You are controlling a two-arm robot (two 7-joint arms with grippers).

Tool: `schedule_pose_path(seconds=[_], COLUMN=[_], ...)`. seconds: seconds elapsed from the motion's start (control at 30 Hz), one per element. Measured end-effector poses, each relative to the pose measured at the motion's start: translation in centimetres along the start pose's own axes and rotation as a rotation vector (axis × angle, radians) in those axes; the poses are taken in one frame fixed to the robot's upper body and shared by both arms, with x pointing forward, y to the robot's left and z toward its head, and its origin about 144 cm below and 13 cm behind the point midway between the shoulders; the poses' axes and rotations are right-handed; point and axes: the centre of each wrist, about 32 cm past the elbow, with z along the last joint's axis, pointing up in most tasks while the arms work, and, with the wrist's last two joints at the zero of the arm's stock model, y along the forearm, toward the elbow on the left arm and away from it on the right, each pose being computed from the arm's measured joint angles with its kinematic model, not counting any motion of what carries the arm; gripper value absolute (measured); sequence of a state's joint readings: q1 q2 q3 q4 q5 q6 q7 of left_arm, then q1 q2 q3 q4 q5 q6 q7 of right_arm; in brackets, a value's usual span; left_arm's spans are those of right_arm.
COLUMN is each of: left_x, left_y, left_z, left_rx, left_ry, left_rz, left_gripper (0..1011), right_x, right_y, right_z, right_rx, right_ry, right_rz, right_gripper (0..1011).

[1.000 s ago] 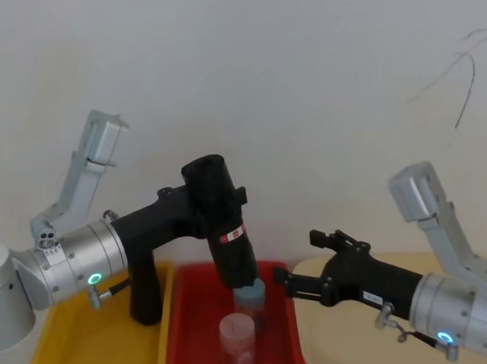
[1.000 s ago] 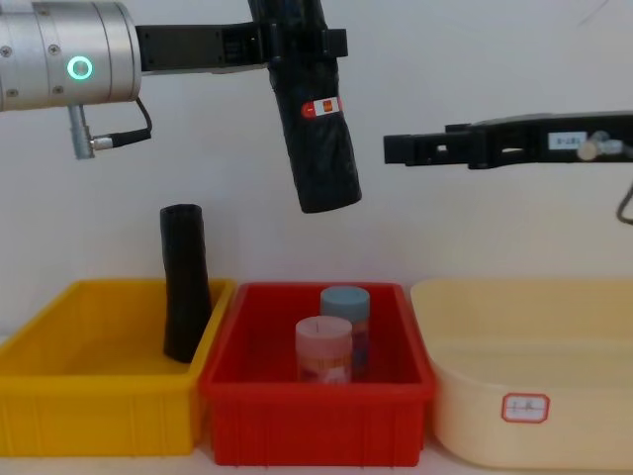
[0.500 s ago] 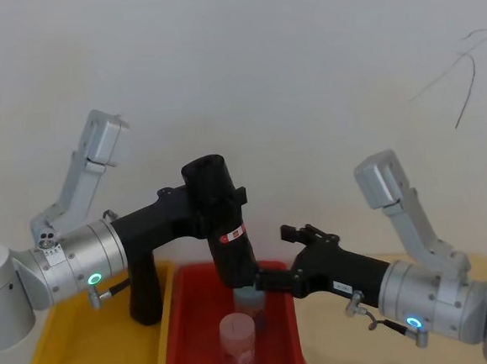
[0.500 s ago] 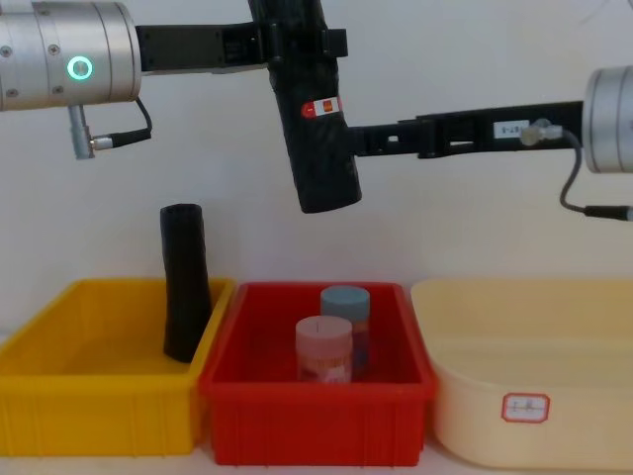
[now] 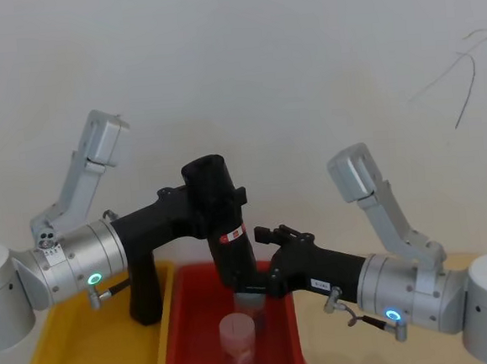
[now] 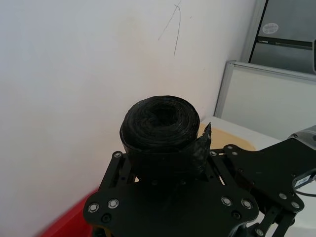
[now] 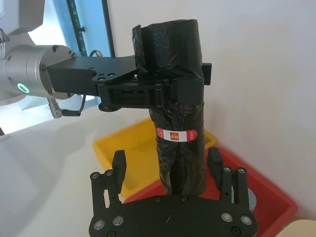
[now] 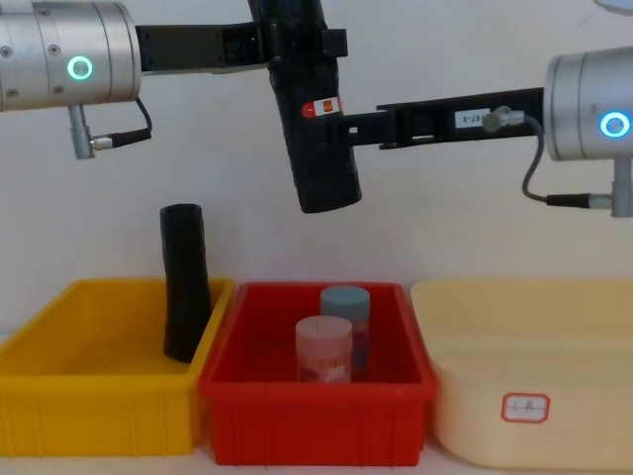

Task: Pick up the garbage bag with the one hand and transfer it to the other hand.

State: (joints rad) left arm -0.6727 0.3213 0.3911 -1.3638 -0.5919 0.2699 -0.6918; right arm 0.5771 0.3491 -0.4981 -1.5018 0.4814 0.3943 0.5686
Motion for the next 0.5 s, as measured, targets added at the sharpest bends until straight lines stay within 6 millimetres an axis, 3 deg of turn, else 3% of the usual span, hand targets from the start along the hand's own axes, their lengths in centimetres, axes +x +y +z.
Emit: schedule_pose_path(seconds=[0.5], left_x=[0.0], left_y=[0.0], left_z=[0.0], left_rx=[0.0], left_ry=[0.0], left_rz=[0.0], left_gripper=[436], right_x=[0.6], right_y=[1.9], right_z=[-0.4], right_rx=[-0.004], right_ry=[0.031], right_rz=[0.011], right_gripper=[1000])
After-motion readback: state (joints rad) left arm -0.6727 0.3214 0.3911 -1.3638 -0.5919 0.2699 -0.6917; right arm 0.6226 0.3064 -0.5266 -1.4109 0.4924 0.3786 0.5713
